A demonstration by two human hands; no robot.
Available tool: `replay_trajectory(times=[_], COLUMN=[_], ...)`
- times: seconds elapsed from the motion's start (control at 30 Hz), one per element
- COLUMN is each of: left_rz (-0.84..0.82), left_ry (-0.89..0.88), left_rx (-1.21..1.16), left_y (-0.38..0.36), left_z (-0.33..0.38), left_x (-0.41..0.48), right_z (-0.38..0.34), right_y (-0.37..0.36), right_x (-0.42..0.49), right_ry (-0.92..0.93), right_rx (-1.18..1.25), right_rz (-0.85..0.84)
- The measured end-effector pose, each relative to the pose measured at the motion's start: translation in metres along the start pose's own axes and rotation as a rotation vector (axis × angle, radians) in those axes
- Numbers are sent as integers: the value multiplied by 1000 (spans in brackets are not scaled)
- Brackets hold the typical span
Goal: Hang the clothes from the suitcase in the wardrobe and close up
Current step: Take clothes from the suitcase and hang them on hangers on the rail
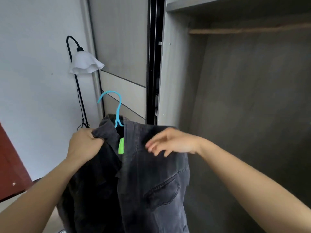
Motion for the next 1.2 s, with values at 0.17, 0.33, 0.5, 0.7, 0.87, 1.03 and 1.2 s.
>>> replay_trajectory(times=[0.17,0.33,0.5,0.7,0.87,1.03,1.2], left_rz=[-11,-136,237,-274,-46,250,219], left_ry=[-182,-396,-497,-296,-330,-237,-352], left_rx=[-143,-177,-65,-370,-95,-341,-400], left_y=[8,25,85,69,23,15,-8], left_z=[34,47,53,48,40,53,79], left_x=[2,14,41,26,20,32,22], right_z=[11,26,2,-10,-28,-24,15], right_y=[7,30,70,75,66,73,74], right_x=[29,44,59,62,53,22,8], right_ry=[208,56,71,68,149,394,151], right_rx=[-424,-150,-203,-88,-155,-643,-355], right_rz=[426,683,832,871,857,785,511])
Point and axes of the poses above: each hand's wrist, its own x-axis towards the middle knuckle, its own y-axis out of the back of the hand, z = x × y, the point moved 5 cm from there along x, towards the middle knuckle, and after that the axes turned 15 degrees about z, right-handed, at the moved point
